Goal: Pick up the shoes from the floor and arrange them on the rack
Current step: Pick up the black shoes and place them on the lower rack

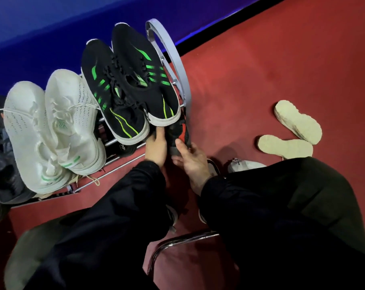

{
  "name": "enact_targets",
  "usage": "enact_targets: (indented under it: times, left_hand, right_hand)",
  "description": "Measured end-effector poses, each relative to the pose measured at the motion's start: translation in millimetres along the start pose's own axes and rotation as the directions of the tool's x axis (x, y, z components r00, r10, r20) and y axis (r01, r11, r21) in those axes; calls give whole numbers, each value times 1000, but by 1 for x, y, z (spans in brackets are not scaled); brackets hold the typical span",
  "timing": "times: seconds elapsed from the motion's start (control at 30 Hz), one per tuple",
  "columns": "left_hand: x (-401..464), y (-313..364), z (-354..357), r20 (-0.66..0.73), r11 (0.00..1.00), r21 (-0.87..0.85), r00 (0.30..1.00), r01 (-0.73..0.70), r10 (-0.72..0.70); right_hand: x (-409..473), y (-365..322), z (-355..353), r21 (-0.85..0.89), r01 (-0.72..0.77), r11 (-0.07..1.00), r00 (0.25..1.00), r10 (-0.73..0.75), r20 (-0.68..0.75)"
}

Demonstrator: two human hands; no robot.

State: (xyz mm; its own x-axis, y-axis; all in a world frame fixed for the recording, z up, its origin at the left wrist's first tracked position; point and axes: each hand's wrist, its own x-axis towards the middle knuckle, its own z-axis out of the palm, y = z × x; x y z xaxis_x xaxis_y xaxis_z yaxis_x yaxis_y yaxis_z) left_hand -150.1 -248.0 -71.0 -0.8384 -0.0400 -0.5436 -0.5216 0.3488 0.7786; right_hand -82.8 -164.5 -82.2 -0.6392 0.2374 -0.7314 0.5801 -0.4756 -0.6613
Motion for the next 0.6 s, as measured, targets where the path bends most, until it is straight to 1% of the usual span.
enact_targets:
  times: [0.03,0.07,0.1,0.13,0.17,0.2,0.23,0.3,0.33,0.4,0.43,0.5,0.57,0.6]
  left_hand:
    - [4,2,2,-3,990,143,1000,15,-15]
    - [5,2,2,-46,957,289,999,31,-19]
    - [3,2,1,-115,902,430,993,34,18]
    - [0,2,-1,-183,851,524,980,32,76]
    - [-1,1,-4,-240,816,577,961,29,136]
    - [1,-3,-8,-238,764,645,953,13,185]
    - [4,-9,-11,-167,680,733,963,-24,213]
    - [14,-22,-23,36,492,862,984,-118,172]
    - [19,-27,-29,101,399,904,984,-153,149]
    - [27,-34,-43,181,212,952,964,-222,197]
    - [36,-38,-49,217,154,954,947,-257,237]
    - [54,-45,-61,280,116,938,912,-326,299]
    - [68,-44,-72,324,64,931,892,-360,315]
    - [68,-45,-74,317,76,929,883,-363,346]
  right_hand:
    - [2,6,4,12,7,1000,1000,-7,-27]
    - [5,12,7,29,18,999,999,-17,-47]
    - [4,16,12,35,33,999,998,-31,-61]
    - [3,17,15,56,49,997,996,-45,-71]
    - [3,15,15,53,67,996,995,-63,-75]
    - [6,14,13,25,78,997,994,-76,-83]
    - [9,14,9,-13,84,996,992,-85,-90]
    - [15,12,1,-50,92,995,990,-96,-99]
    - [18,12,-2,-59,100,993,990,-105,-97]
    - [18,11,1,-115,95,989,988,-108,-110]
    - [19,11,5,-154,91,984,984,-112,-135]
    - [25,12,12,-211,92,973,971,-135,-196]
    - [30,12,20,-274,106,956,957,-173,-235]
    - [32,11,24,-298,116,947,952,-192,-239]
